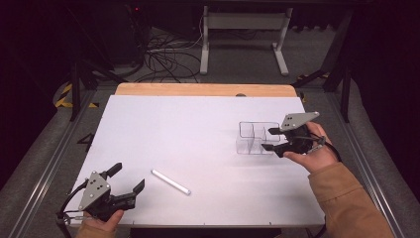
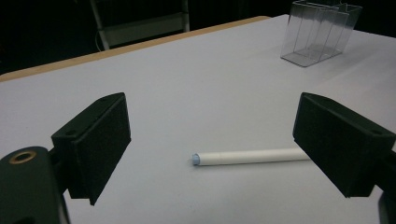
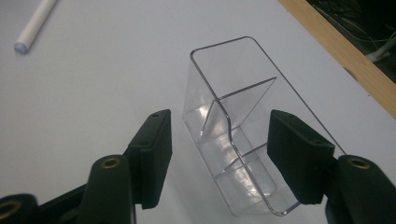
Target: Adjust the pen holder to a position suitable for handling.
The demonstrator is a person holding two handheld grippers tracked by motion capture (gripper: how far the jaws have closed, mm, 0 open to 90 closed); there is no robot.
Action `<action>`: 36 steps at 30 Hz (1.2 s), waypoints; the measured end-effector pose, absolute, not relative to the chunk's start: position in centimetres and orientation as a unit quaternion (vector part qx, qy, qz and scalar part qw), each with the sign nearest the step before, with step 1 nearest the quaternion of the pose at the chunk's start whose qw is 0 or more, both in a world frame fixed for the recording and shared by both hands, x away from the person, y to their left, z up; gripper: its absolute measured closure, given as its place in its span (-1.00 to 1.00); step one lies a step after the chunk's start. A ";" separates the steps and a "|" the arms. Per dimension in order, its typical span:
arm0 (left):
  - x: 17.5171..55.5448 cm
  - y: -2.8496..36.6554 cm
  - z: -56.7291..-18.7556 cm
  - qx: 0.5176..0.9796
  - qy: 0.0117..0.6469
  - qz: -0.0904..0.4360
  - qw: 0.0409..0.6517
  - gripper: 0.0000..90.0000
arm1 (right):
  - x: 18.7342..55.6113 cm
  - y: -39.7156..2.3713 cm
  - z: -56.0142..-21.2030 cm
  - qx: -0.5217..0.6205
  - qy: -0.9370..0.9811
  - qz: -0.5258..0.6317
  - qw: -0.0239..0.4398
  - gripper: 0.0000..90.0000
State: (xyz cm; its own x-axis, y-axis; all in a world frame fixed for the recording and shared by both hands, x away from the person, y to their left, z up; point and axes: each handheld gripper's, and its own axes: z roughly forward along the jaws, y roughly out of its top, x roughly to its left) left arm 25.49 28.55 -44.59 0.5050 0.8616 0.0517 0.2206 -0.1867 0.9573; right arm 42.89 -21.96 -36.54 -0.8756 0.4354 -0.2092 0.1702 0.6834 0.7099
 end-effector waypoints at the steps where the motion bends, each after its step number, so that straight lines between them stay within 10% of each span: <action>1: 25.5 28.5 -44.6 0.703 0.385 0.315 0.508 -0.73 | 43.0 -21.9 -36.5 0.160 0.904 0.351 0.187 -0.03; 36: 25.6 28.6 -44.7 0.701 0.390 0.314 0.509 -0.72 | 47.7 -17.9 -39.4 0.102 0.961 0.223 0.130 0.53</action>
State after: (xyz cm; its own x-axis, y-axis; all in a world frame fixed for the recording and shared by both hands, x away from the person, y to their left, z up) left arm 25.57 28.63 -44.68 0.4993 0.8654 0.0427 0.2270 -0.1783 0.9574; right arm 47.74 -17.90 -39.37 -0.9455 0.2539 -0.2038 0.1381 0.8796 0.4552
